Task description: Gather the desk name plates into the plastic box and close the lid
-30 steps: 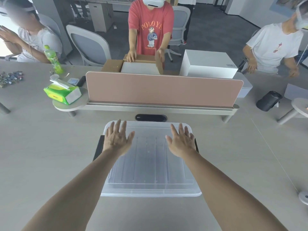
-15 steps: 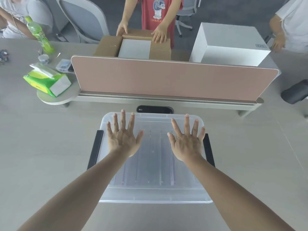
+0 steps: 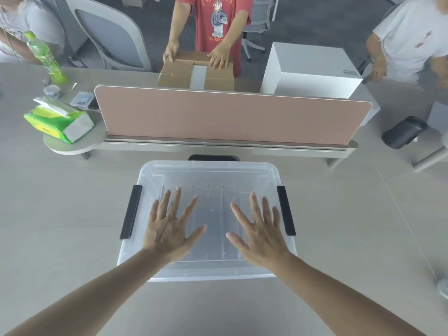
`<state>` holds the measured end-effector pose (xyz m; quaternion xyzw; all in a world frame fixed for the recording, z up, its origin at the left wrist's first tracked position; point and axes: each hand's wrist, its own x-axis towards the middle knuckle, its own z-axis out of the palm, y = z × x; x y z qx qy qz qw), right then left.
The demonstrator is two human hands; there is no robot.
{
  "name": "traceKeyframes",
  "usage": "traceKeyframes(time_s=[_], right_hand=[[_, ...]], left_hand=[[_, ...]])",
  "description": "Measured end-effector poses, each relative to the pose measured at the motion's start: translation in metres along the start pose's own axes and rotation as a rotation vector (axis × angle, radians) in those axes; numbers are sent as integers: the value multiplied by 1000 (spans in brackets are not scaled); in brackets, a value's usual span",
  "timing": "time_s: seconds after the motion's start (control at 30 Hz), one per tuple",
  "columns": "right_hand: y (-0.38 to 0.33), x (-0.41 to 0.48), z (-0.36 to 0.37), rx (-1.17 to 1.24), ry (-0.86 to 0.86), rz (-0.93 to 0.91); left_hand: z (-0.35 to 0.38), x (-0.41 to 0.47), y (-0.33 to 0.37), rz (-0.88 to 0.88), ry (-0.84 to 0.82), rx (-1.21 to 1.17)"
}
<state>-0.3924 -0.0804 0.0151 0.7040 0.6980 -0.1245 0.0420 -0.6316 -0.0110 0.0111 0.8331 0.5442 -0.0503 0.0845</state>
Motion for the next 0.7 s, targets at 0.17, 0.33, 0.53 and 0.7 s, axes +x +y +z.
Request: traceKeyframes(time_s=[0.17,0.33,0.53,0.7], right_hand=[[-3,2,13,-29,98,30],[-4,5,11,-48,57,53],[-8,0,-5,-66,-23,67],[-12,-9,-36,243,-64,77]], left_hand=[[11,3,1,-10,26,59],[6,3,4,-22,-15,78],[-8,-3,9,-43,-26,77],[-27,-13,12,-35,58,-40]])
